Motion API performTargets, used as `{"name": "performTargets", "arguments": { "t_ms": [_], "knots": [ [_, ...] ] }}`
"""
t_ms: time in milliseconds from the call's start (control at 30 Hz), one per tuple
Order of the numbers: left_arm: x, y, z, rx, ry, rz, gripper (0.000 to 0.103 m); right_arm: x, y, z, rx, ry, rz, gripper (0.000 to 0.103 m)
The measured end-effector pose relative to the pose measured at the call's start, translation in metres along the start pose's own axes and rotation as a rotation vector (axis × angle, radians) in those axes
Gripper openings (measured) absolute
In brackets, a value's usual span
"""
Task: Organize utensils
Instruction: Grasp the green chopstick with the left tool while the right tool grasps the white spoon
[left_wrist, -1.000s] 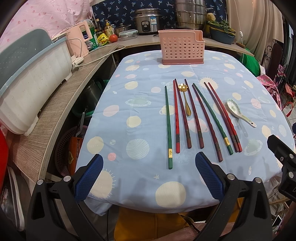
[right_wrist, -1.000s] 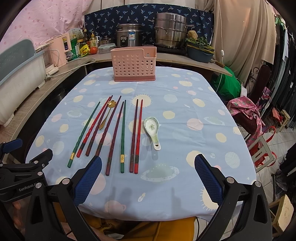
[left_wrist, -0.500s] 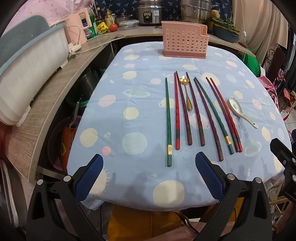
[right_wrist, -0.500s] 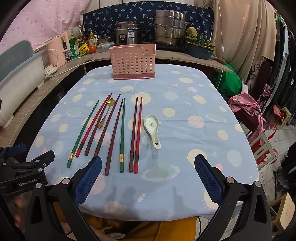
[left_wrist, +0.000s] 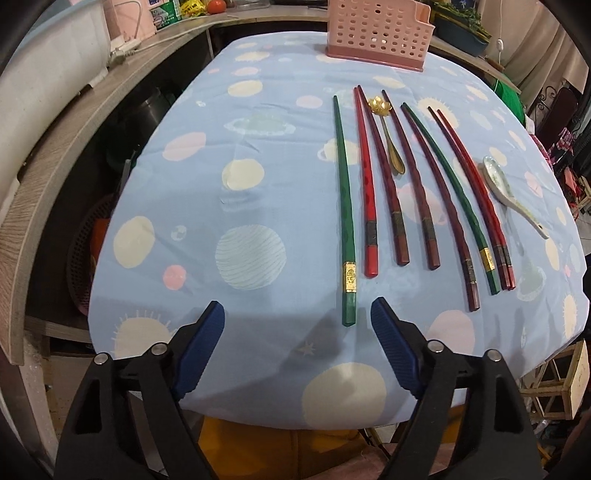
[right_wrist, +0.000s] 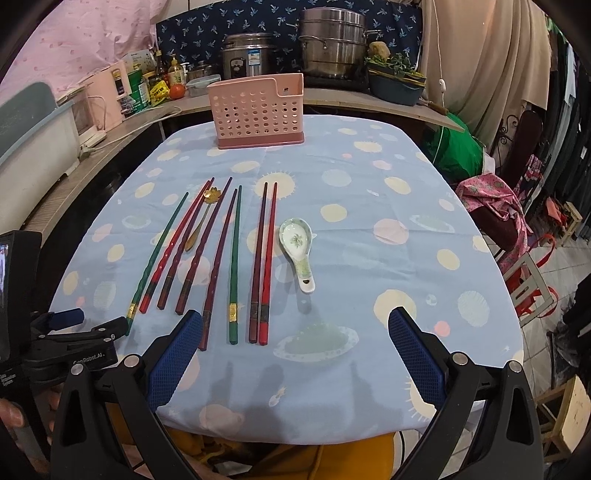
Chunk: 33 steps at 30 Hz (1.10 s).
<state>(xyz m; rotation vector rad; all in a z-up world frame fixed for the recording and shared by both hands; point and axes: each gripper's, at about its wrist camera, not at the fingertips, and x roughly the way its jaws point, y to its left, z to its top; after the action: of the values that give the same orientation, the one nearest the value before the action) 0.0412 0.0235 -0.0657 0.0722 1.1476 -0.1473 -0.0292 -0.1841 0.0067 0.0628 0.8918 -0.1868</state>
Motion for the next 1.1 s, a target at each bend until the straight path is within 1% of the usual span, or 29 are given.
{"name": "performTargets", "arguments": {
  "t_ms": [200,300,367,400,467,600,667,700,733,767,800,867,900,967,1067,1100],
  "knots": [
    [0.013,-0.002,0.004,0.009,0.025,-0.005,0.066,0.009,-0.003,0.002,0.009,0.019,0.001,0.096],
    [0.015,-0.001,0.007,0.014,0.018,-0.005,0.061,0.014,-0.005,0.004,0.012,0.024,0.005,0.096],
    [0.015,-0.001,0.009,0.018,0.008,-0.006,0.049,0.018,-0.006,0.006,0.017,0.030,0.016,0.096],
    [0.015,-0.001,0.011,0.019,0.004,-0.007,0.046,0.021,-0.007,0.007,0.022,0.034,0.023,0.096],
    [0.015,0.000,0.013,0.019,0.002,-0.010,0.037,0.026,-0.011,0.010,0.036,0.039,0.036,0.095],
    [0.017,0.000,0.018,0.017,0.001,-0.010,0.027,0.037,-0.020,0.018,0.060,0.036,0.048,0.089],
    [0.017,0.000,0.020,0.018,0.001,-0.006,0.018,0.045,-0.026,0.024,0.082,0.041,0.060,0.081],
    [0.017,0.000,0.021,0.019,0.000,-0.003,0.016,0.049,-0.029,0.026,0.095,0.045,0.071,0.078],
    [0.018,0.000,0.022,0.019,0.001,-0.001,0.011,0.053,-0.032,0.029,0.109,0.047,0.084,0.073],
    [0.018,0.000,0.024,0.019,0.002,0.000,0.011,0.057,-0.036,0.031,0.122,0.051,0.095,0.068],
    [0.019,0.000,0.025,0.018,0.002,-0.001,0.011,0.062,-0.038,0.033,0.132,0.057,0.106,0.065],
    [0.020,-0.001,0.027,0.016,0.003,0.002,0.011,0.073,-0.041,0.034,0.149,0.079,0.129,0.052],
    [0.020,-0.001,0.027,0.015,0.004,0.002,0.011,0.079,-0.042,0.035,0.158,0.092,0.144,0.049],
    [0.021,-0.001,0.028,0.011,0.005,0.002,0.010,0.089,-0.044,0.034,0.177,0.121,0.171,0.038],
    [0.021,-0.001,0.029,0.004,0.008,0.000,0.010,0.101,-0.045,0.031,0.196,0.161,0.204,0.028],
    [0.021,-0.001,0.029,0.002,0.009,0.000,0.010,0.104,-0.044,0.029,0.199,0.171,0.214,0.026]
  ]
}}
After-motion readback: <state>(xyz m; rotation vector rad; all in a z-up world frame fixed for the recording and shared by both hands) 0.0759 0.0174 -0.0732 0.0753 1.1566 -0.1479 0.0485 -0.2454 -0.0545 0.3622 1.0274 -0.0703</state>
